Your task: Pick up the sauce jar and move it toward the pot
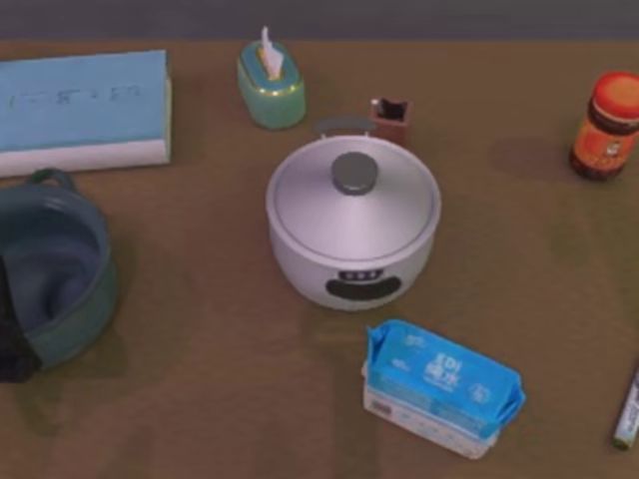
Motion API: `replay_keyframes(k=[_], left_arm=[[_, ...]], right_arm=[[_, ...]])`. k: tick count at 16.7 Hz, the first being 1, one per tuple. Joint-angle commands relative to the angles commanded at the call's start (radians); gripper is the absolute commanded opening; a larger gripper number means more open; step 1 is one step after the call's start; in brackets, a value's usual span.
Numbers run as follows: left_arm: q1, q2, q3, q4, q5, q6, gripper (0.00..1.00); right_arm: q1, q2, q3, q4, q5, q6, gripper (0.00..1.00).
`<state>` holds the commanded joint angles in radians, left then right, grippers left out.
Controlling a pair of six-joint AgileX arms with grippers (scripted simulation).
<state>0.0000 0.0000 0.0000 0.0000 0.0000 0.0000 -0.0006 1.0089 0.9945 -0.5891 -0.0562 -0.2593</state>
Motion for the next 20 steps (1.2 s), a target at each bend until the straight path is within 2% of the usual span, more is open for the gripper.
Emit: replay_keyframes(k=[12, 16, 20], left_arm=[[0.000, 0.000, 0.000, 0.000, 0.000, 0.000, 1.00], [0.000, 0.000, 0.000, 0.000, 0.000, 0.000, 1.00], [0.000, 0.000, 0.000, 0.000, 0.000, 0.000, 1.00]], right_arm=[[-0.018, 1.176, 1.207, -0.664, -0.045, -0.329, 1.00], [-0.022, 1.447, 1.503, -0.809, -0.057, -0.410, 1.00], [-0.024, 1.596, 1.675, -0.887, -0.063, -0.456, 1.00]])
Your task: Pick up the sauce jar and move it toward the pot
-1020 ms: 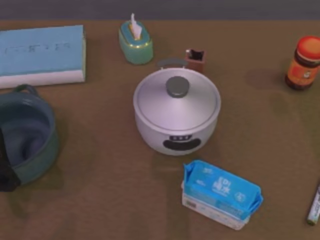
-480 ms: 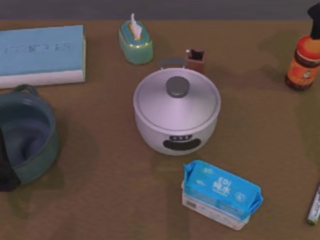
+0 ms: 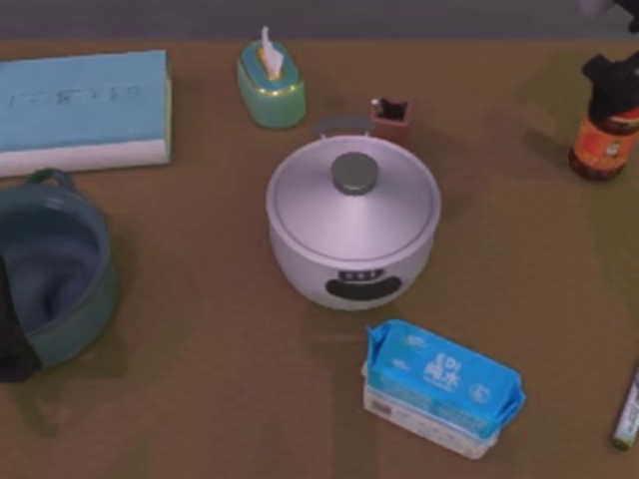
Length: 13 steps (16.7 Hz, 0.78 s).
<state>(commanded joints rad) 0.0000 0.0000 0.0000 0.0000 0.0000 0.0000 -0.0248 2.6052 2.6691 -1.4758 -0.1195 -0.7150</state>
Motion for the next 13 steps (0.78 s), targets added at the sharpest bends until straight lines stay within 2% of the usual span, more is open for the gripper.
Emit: replay_keyframes(k=[8, 13], left_arm=[[0.000, 0.000, 0.000, 0.000, 0.000, 0.000, 1.00], [0.000, 0.000, 0.000, 0.000, 0.000, 0.000, 1.00]], right_arm=[[0.005, 0.021, 0.020, -0.006, 0.000, -0.005, 1.00], [0.010, 0.002, -0.140, 0.133, 0.000, 0.003, 1.00]])
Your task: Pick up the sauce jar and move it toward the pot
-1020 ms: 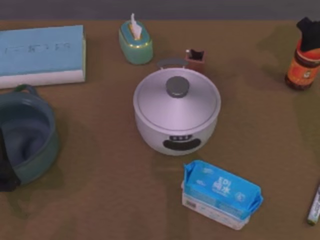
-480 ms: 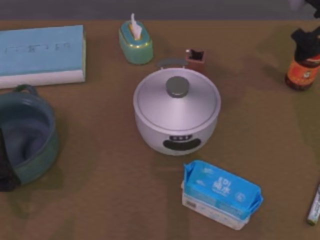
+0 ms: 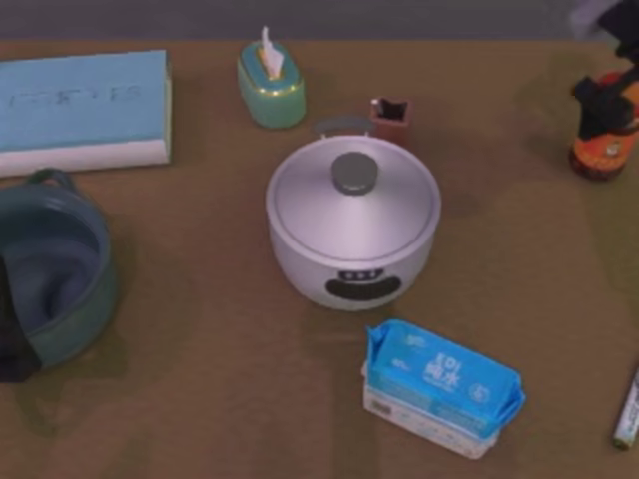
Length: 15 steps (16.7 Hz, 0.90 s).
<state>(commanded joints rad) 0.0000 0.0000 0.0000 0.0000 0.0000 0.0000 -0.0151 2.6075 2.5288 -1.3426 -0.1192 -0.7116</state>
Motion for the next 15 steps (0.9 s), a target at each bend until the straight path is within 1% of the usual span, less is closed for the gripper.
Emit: replay_keyframes(k=[3, 7, 15], left_arm=[[0.000, 0.000, 0.000, 0.000, 0.000, 0.000, 1.00], [0.000, 0.000, 0.000, 0.000, 0.000, 0.000, 1.00], [0.000, 0.000, 0.000, 0.000, 0.000, 0.000, 1.00]], right_arm=[[0.003, -0.007, -0.078, 0.075, 0.000, 0.003, 1.00], [0.003, -0.007, -0.083, 0.080, 0.000, 0.003, 1.00], [0.003, -0.007, -0.083, 0.080, 0.000, 0.003, 0.40]])
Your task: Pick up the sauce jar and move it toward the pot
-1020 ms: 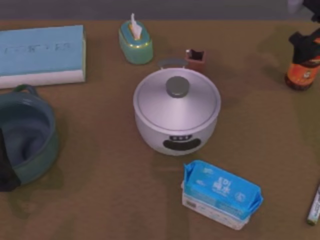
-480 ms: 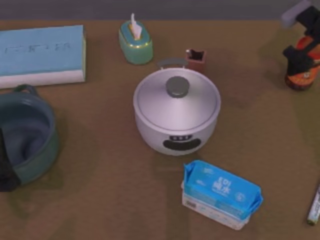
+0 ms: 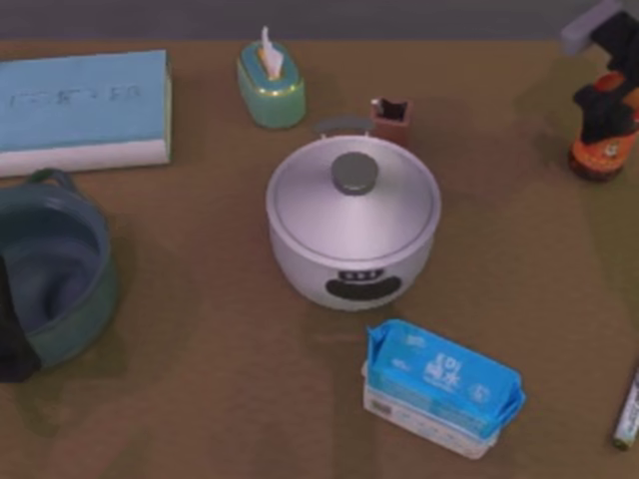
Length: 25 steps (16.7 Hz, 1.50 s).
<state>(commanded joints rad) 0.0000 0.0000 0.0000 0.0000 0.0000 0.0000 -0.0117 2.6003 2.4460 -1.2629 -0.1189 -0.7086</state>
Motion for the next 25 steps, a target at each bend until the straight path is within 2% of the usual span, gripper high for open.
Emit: replay_keyframes(k=[5, 6, 17, 25], left_arm=[[0.000, 0.000, 0.000, 0.000, 0.000, 0.000, 1.00], [0.000, 0.000, 0.000, 0.000, 0.000, 0.000, 1.00], [0.000, 0.000, 0.000, 0.000, 0.000, 0.000, 1.00], [0.000, 0.000, 0.000, 0.000, 0.000, 0.000, 1.00]], right_arm=[[0.000, 0.000, 0.000, 0.000, 0.000, 0.000, 0.02], [0.000, 0.000, 0.000, 0.000, 0.000, 0.000, 0.00], [-0.003, -0.038, -0.038, -0.001, -0.001, 0.003, 0.00], [0.008, -0.461, -0.445, -0.013, -0.005, 0.001, 0.00]])
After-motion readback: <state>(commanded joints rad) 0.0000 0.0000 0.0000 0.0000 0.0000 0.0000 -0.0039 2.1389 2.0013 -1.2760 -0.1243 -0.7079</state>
